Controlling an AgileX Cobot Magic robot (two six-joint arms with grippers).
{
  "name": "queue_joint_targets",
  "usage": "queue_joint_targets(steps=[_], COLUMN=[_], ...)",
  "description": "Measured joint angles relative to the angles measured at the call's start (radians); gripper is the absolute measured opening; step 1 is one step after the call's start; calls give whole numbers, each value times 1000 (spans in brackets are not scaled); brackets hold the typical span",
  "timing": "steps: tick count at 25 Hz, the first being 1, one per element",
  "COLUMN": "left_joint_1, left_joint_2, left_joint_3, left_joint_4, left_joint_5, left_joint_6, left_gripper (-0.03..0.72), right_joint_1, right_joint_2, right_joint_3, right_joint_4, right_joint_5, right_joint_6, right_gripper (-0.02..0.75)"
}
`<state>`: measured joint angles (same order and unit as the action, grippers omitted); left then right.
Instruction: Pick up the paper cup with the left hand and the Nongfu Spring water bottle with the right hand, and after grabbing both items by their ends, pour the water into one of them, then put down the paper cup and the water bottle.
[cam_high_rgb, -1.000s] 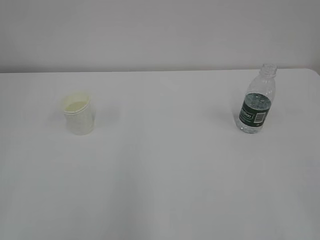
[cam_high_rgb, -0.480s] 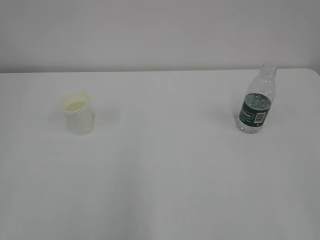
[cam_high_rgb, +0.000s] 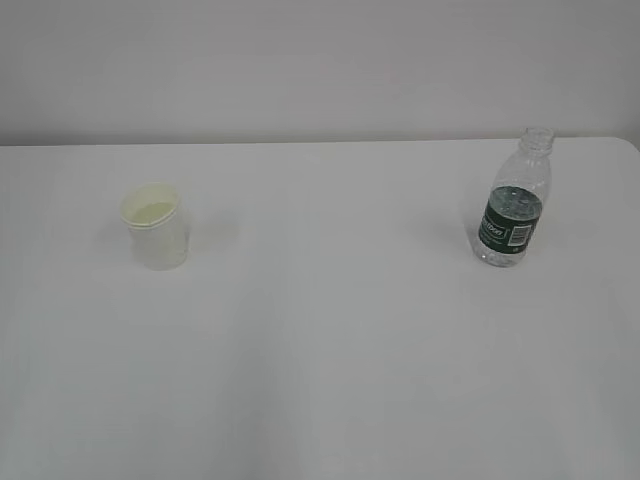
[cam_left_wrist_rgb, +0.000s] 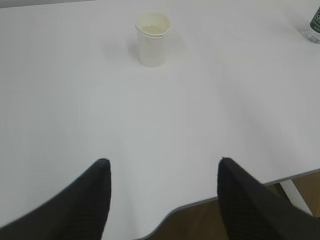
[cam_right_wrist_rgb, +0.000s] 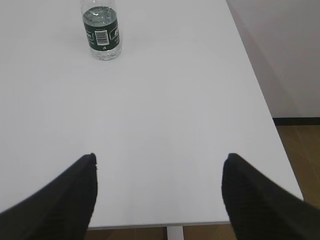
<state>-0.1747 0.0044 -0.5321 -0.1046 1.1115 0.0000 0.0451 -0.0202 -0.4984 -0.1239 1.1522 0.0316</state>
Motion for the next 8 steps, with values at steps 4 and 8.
queue_joint_targets(steps=[4, 8], left_joint_1=[0, 0], left_joint_2=[0, 0], left_joint_3=[0, 0], left_joint_4=[0, 0], left_joint_5=[0, 0], left_joint_6=[0, 0], left_gripper=[468, 465], right_joint_1=[0, 0], right_joint_2=[0, 0], right_joint_3=[0, 0], right_joint_4=[0, 0], right_joint_5=[0, 0], right_joint_6=[0, 0], right_gripper=[590, 590])
